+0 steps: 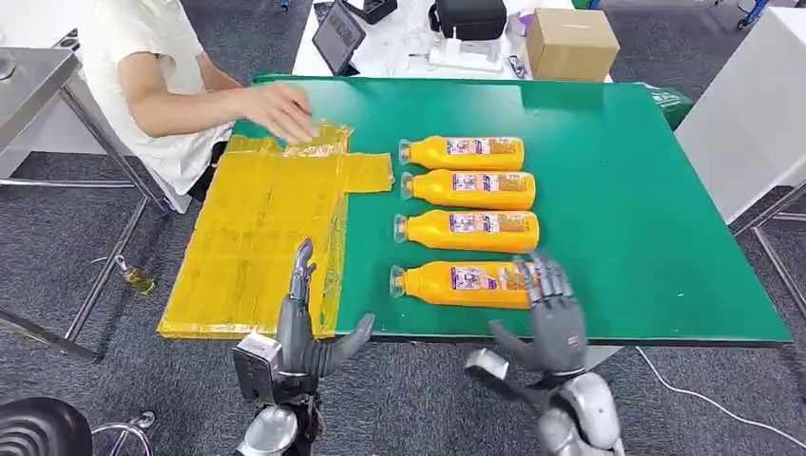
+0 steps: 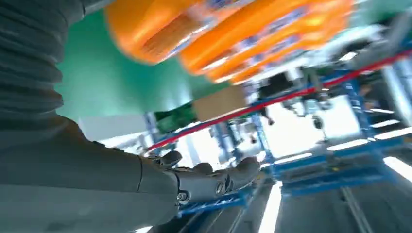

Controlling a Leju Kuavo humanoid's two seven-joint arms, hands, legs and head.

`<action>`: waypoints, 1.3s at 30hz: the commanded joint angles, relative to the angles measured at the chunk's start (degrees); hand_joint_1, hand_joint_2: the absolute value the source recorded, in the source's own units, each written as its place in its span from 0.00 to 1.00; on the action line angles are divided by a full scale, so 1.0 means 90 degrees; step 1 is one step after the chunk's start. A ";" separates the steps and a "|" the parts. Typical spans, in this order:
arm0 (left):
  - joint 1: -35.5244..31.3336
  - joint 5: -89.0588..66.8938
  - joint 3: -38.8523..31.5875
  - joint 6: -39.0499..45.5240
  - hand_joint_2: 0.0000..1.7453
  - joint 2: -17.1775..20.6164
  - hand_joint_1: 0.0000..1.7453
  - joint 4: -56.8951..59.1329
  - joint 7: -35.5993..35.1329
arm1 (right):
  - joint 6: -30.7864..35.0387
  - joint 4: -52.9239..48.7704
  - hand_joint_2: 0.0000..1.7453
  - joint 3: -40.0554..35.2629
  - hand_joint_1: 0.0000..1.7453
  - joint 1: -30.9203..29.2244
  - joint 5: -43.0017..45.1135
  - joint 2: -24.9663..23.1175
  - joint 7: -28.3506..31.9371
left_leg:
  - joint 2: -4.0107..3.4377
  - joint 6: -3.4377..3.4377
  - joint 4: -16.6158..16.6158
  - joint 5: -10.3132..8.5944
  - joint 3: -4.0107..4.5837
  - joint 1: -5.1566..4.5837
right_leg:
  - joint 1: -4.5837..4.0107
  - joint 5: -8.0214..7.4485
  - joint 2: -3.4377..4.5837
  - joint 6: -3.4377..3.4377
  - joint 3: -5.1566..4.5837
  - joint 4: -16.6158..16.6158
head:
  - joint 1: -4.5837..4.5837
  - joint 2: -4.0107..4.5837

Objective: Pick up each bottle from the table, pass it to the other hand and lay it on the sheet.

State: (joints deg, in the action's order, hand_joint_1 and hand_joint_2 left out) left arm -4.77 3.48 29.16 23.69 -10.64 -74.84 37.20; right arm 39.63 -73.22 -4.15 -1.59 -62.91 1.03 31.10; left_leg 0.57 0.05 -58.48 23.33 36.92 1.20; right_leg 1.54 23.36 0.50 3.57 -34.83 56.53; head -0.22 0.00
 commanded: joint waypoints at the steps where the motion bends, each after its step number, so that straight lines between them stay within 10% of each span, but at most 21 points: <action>1: -0.0228 0.0037 -0.0054 -0.0020 1.00 -0.0027 0.00 0.0353 -0.0090 | 0.0033 0.1432 1.00 -0.0576 0.00 -0.0745 -0.0068 0.0725 -0.0592 | -0.0009 -0.0004 0.0007 0.0006 -0.0023 0.0003 | -0.0007 -0.0001 0.0002 -0.0010 0.0021 -0.0011 | 0.0005 0.0000; 39: -0.0351 0.0045 0.0205 -0.0136 1.00 -0.0039 0.00 0.0362 -0.0131 | -0.3209 0.1982 1.00 -0.3353 0.00 -0.2563 0.0688 0.2143 -0.2107 | -0.0004 -0.0012 0.0000 0.0004 -0.0012 -0.0001 | -0.0003 0.0005 -0.0004 -0.0009 0.0016 -0.0001 | 0.0005 0.0000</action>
State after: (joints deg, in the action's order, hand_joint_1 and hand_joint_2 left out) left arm -6.30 4.15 29.88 22.29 -11.58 -74.36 36.41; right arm 12.92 -54.18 -28.05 -22.17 -56.11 16.68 14.36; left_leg 0.59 0.00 -58.50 23.30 37.00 1.20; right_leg 1.53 23.35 0.48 3.62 -34.86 56.55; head -0.17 0.00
